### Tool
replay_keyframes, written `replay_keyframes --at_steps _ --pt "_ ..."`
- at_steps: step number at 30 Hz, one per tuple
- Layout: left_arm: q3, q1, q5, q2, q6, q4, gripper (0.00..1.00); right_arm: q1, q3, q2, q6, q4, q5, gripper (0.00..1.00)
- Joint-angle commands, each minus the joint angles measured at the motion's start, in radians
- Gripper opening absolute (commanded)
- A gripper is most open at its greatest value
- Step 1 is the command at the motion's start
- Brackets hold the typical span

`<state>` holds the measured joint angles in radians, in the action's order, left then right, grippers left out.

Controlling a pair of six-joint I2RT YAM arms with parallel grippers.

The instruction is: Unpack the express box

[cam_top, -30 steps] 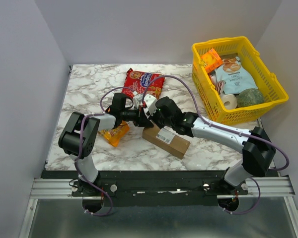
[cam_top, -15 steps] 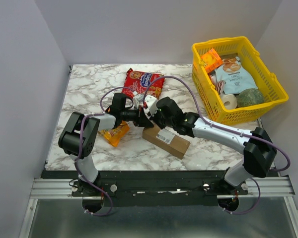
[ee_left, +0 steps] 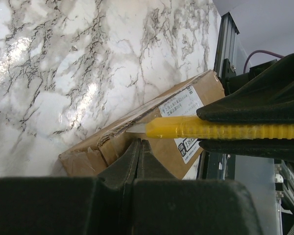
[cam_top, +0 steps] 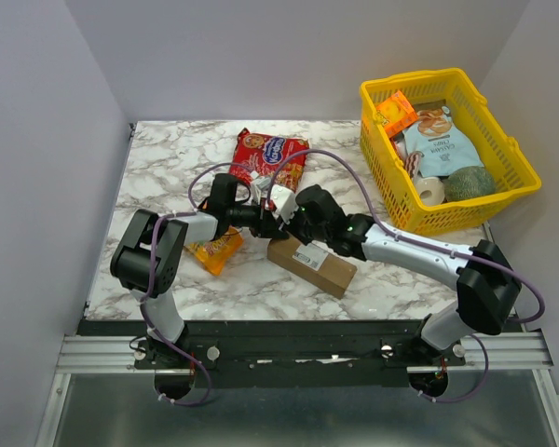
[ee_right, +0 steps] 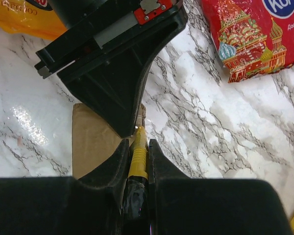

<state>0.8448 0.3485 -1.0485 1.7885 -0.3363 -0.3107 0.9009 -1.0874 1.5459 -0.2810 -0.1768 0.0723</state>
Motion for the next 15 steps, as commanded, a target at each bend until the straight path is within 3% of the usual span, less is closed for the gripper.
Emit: replay_keyframes --at_steps 1,8,15 --pt "-0.029 0.009 0.186 0.121 0.125 0.245 0.0 -0.01 0.029 -0.006 -0.024 -0.081 -0.138 0.0" --pt "-0.035 0.01 0.2 0.109 0.129 0.243 0.0 -0.019 -0.025 -0.01 0.008 -0.256 -0.135 0.0" --pt "-0.041 0.015 0.197 0.097 0.138 0.242 0.0 -0.037 0.024 -0.007 0.029 -0.237 -0.125 0.01"
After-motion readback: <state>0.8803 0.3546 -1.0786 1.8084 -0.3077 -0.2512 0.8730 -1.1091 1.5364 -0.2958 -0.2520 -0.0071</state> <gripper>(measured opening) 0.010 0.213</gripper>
